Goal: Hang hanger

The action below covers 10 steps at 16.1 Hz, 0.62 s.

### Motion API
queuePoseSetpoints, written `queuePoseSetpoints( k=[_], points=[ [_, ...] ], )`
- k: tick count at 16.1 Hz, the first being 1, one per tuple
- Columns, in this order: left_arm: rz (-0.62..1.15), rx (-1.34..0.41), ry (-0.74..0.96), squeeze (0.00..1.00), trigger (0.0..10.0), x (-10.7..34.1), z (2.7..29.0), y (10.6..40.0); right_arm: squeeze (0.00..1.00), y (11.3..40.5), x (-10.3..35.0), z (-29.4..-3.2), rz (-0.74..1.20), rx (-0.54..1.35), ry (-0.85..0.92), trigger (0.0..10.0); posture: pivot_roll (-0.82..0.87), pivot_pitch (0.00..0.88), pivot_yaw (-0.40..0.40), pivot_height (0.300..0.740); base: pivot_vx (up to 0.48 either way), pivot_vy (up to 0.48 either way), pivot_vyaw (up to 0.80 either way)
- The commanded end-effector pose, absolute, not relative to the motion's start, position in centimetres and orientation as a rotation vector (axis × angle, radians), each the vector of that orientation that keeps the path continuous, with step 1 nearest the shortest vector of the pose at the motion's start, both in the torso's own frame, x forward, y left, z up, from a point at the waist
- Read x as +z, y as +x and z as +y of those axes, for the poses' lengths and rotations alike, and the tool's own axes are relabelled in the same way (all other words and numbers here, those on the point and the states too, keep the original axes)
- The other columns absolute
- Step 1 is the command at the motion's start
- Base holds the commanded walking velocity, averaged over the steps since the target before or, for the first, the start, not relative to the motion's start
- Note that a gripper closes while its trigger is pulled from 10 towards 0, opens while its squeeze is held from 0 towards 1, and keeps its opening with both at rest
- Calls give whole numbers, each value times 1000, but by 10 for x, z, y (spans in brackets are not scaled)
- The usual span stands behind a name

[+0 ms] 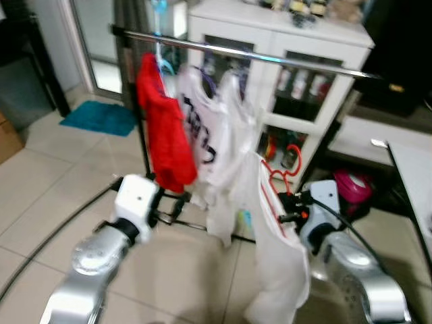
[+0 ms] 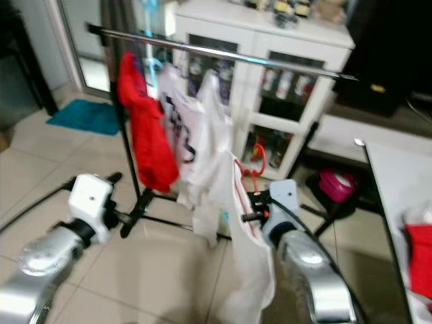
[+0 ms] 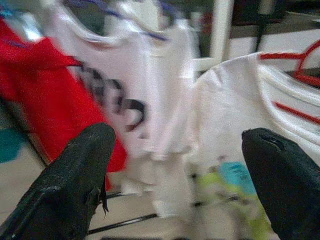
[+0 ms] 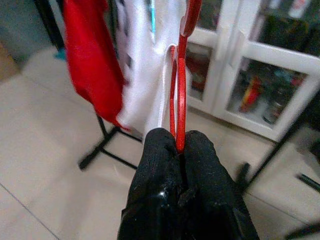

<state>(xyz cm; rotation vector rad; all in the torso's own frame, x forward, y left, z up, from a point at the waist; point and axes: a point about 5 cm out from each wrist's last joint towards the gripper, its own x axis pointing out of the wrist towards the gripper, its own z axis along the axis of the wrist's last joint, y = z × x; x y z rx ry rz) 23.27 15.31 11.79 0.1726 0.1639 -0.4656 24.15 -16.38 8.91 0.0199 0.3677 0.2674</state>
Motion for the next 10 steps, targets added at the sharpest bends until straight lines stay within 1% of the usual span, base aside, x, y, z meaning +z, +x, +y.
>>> queuePoseSetpoints(
  k=[1,4,5,6,7,10],
  points=[
    [151,-455,183,0,10000,122,157,233,0,246,95,-165,338,281,18,0,7,0,-65,740,0,0,0],
    [145,-446,205,0,10000,124,162,240,0,243,102,-166,315,458,-35,0,1,0,-63,740,0,0,0],
    [143,-481,165,20,10000,124,160,242,0,242,105,-167,301,512,-50,0,-1,0,-63,740,0,0,0],
    [157,-511,151,1000,10000,124,158,244,0,242,110,-166,276,566,-46,0,-1,0,-63,740,0,0,0],
    [165,-553,182,1000,10000,125,155,250,0,242,120,-161,229,662,-14,0,0,0,-64,740,0,0,0],
    [169,-585,223,1000,10000,124,145,258,0,243,135,-145,159,795,51,0,-1,0,-59,740,0,0,0]
  ],
)
